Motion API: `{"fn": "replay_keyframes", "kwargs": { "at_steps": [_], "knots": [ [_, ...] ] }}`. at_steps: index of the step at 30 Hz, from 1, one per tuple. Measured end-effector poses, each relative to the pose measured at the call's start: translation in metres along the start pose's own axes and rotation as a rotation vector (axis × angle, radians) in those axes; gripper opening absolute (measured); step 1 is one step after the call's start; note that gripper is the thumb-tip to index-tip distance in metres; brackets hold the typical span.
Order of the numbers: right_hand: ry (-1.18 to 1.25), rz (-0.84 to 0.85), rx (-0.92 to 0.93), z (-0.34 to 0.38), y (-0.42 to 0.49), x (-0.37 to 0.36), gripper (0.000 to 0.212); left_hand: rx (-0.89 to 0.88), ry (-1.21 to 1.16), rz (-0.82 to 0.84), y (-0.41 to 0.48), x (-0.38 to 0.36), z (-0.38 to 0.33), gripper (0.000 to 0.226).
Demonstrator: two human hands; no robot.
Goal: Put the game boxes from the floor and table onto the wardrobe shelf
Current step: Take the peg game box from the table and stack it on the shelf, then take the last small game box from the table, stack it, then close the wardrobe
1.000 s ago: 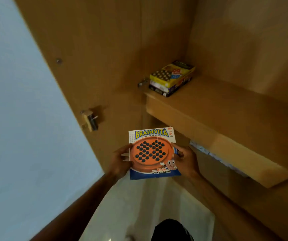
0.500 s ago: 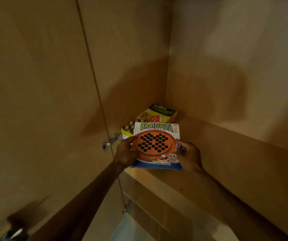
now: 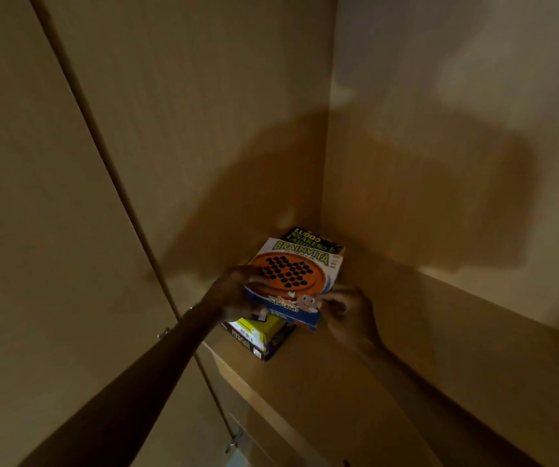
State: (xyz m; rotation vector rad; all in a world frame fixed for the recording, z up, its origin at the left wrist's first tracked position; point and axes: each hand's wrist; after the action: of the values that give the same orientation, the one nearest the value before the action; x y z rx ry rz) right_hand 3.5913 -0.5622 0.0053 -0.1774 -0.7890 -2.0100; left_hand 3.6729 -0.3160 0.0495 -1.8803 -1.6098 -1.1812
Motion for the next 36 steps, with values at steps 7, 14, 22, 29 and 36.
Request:
{"fn": "replay_keyframes", "kwargs": {
  "at_steps": [7,14,22,29,36],
  "knots": [
    [0.051,0.041,0.041,-0.001,0.000,-0.017,0.022,0.044,0.055,-0.209,-0.006,-0.007,0.012,0.044],
    [0.071,0.072,-0.010,0.000,-0.001,-0.019,0.026,0.051,0.010,-0.263,-0.016,-0.013,-0.002,0.040],
    [0.210,0.068,-0.162,0.006,-0.060,-0.018,0.027,0.346,-0.301,-0.546,-0.108,-0.028,-0.008,0.024],
    [0.263,0.386,-0.295,0.044,-0.158,-0.037,0.031,0.650,-0.401,-0.586,-0.277,-0.025,0.024,0.024],
    [0.202,0.749,-0.156,0.110,-0.309,-0.056,0.023,0.966,-0.465,-0.866,-0.491,0.010,0.027,0.023]
  ]
}}
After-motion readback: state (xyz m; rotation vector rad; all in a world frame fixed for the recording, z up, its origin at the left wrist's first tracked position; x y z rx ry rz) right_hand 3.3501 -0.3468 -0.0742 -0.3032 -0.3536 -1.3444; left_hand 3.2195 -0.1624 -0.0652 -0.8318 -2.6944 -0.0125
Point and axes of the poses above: each hand's wrist, its own y-axis towards the middle knuckle, its own x-axis out of the back of the hand, z = x × y, and after that the axes turned 15 degrees about -z, right-handed
